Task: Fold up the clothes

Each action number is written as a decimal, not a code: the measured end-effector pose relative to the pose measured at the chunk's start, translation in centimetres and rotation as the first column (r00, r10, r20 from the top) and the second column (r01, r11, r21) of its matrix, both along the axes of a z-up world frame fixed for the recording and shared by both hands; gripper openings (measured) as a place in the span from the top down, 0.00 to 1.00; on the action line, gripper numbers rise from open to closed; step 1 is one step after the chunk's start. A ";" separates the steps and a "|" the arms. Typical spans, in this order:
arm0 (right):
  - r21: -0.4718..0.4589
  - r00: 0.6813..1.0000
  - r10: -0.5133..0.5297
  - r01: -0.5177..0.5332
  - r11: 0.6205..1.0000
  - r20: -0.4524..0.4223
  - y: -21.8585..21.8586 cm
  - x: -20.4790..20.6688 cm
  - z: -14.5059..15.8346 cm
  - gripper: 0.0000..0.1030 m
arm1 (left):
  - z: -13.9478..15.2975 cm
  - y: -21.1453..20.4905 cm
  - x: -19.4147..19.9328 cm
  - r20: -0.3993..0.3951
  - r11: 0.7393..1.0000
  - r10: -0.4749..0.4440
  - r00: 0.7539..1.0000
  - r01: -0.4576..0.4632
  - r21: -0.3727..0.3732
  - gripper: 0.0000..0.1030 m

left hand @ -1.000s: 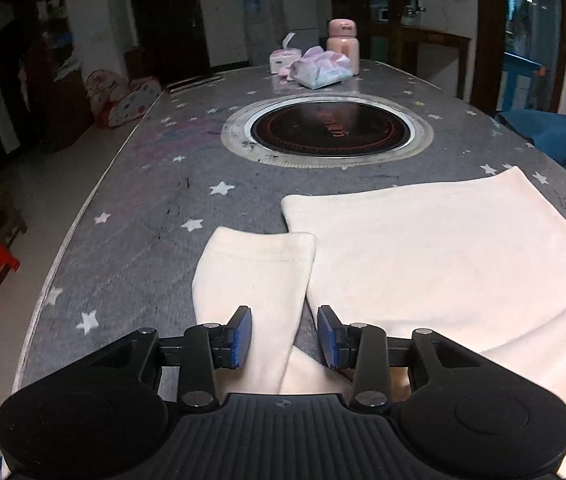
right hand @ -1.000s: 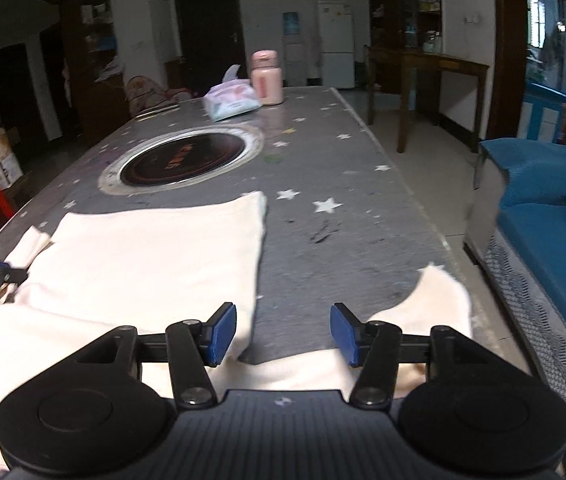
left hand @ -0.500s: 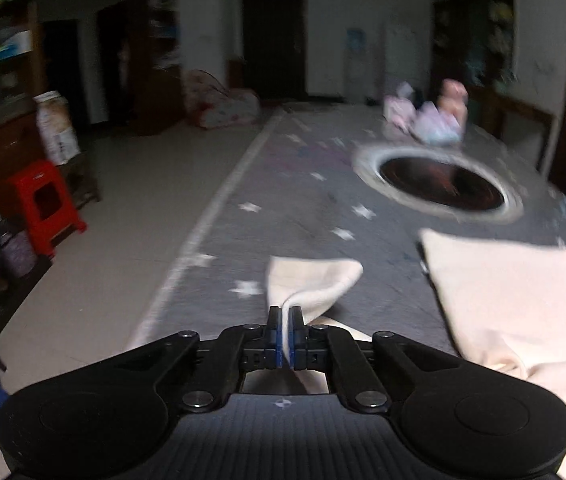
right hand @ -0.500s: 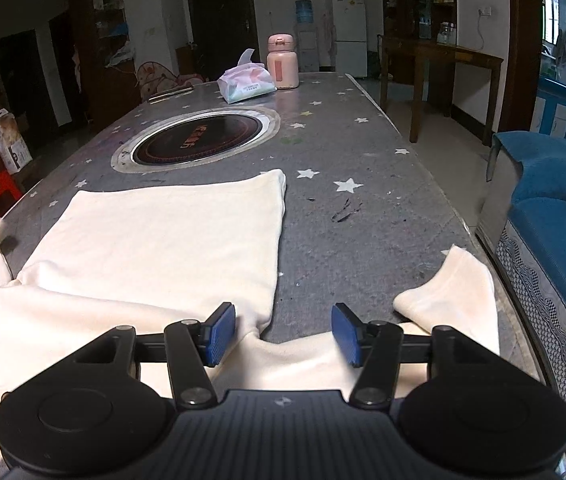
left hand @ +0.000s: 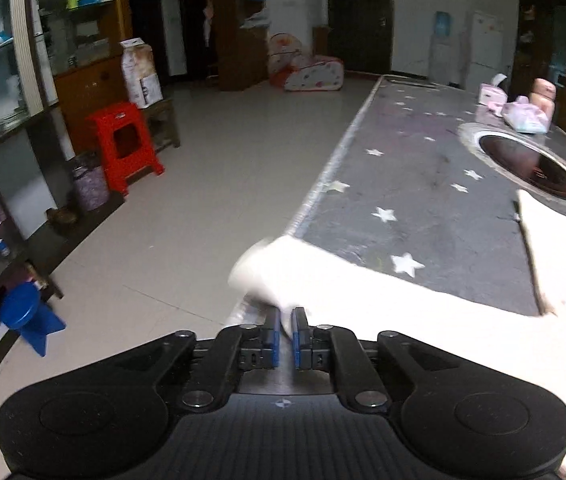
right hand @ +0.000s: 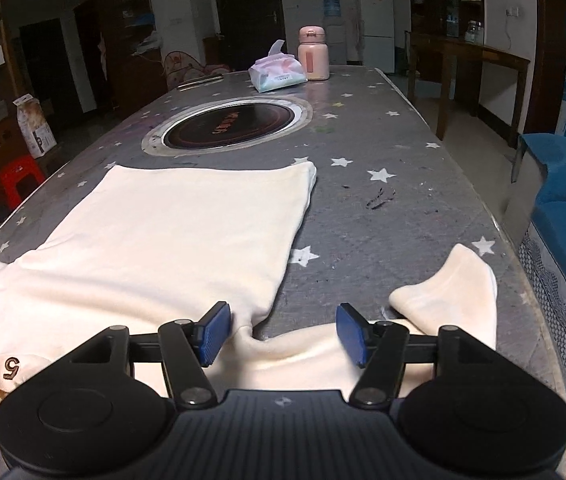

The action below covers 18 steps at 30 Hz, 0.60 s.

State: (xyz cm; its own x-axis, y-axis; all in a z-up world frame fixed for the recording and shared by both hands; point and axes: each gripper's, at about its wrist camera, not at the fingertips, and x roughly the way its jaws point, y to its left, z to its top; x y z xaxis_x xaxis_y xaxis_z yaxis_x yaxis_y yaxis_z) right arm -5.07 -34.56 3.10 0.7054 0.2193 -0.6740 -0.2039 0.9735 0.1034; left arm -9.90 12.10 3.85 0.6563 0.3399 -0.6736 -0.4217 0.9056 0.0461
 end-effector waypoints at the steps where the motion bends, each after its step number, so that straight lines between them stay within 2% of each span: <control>1: 0.003 1.000 0.000 0.000 1.000 0.003 0.0 0.0 0.1 0.42 | 0.4 -0.1 0.2 0.006 1.000 -0.008 1.000 0.008 0.005 0.89; 3: 0.013 1.000 -0.002 0.002 1.000 0.004 -0.2 0.1 0.3 0.42 | 1.2 -0.6 0.8 0.019 0.999 -0.042 0.999 0.042 0.013 0.88; 7: 0.034 1.000 0.023 -0.022 0.999 -0.017 -0.4 1.1 0.5 0.46 | 2.4 -3.6 2.9 0.037 0.980 -0.198 0.979 0.198 0.013 0.86; 12: 0.048 0.997 0.062 -0.060 0.997 -0.044 -0.4 3.4 0.9 0.56 | 2.2 -7.9 6.7 0.030 0.927 -0.375 0.926 0.376 -0.013 0.86; 18: 0.054 0.995 0.071 -0.067 0.996 -0.070 -0.5 6.9 1.0 0.68 | 1.1 -12.0 11.1 0.000 0.859 -0.508 0.861 0.507 -0.067 0.87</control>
State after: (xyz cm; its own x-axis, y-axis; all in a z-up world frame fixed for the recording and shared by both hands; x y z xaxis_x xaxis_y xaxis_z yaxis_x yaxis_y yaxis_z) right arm 1.78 -35.02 4.15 0.6374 0.3013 -0.7092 -0.2602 0.9505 0.1699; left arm 1.20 0.15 4.98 0.7148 -0.0804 -0.6946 0.0979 0.9951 -0.0144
